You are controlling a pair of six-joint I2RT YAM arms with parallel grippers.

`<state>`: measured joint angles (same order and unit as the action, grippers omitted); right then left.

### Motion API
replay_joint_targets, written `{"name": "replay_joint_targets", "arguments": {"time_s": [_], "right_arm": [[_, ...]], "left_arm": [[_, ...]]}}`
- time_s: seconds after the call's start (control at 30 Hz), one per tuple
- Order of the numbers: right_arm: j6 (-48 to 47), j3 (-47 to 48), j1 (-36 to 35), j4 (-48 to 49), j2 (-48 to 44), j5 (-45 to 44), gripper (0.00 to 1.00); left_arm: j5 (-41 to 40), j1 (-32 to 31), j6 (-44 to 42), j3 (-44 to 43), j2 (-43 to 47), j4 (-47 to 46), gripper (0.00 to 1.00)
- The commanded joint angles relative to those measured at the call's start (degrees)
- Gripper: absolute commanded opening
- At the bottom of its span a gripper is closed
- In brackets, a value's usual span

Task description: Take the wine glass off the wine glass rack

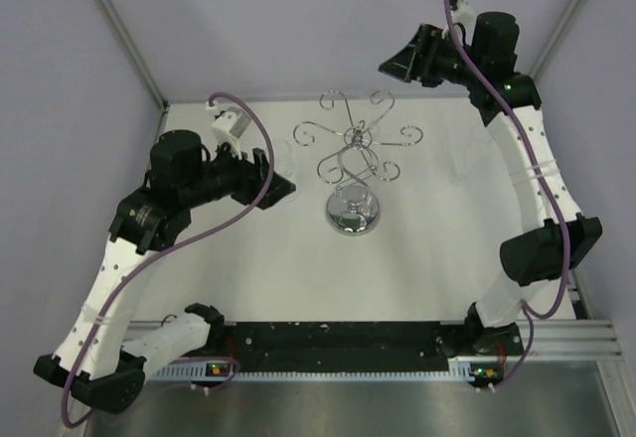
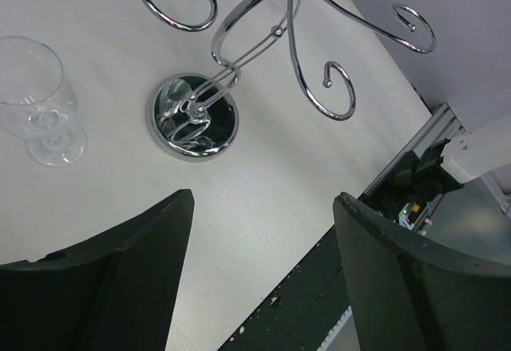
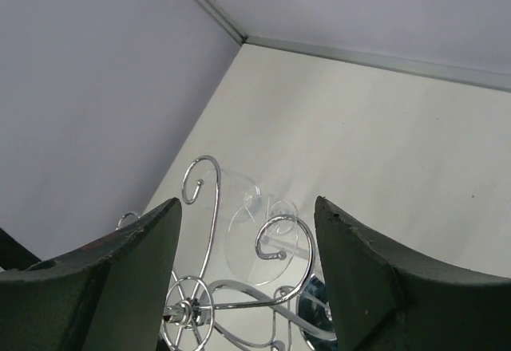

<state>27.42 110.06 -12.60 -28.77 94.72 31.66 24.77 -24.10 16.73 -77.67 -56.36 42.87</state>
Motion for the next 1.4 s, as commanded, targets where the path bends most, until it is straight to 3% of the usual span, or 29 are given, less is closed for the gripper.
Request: {"name": "replay_joint_targets", "arguments": {"time_s": [0.0,0.03,0.07,0.5,1.37], "right_arm": [[-3.42,8.14,2.14,1.01,4.15,13.50,0.68],[-3.77,9.63,2.40,0.13,5.46,15.43,0.68],[-4.12,10.86,2.58,-0.66,6.70,16.75,0.68],[-5.89,16.24,2.58,-2.25,16.29,26.08,0.64],[-7.38,16.06,1.17,-2.43,14.62,32.76,0.62]], "left_arm": [[4.84,-0.07,1.11,0.23,1.25,-3.14,0.83],[6.06,-0.07,1.28,0.67,1.25,-3.58,0.86],[6.68,-0.07,1.55,1.11,1.25,-3.85,0.98],[6.95,-0.07,1.90,3.05,2.13,-3.67,0.98],[6.78,-0.07,1.81,4.10,2.22,-3.85,0.98]]}}
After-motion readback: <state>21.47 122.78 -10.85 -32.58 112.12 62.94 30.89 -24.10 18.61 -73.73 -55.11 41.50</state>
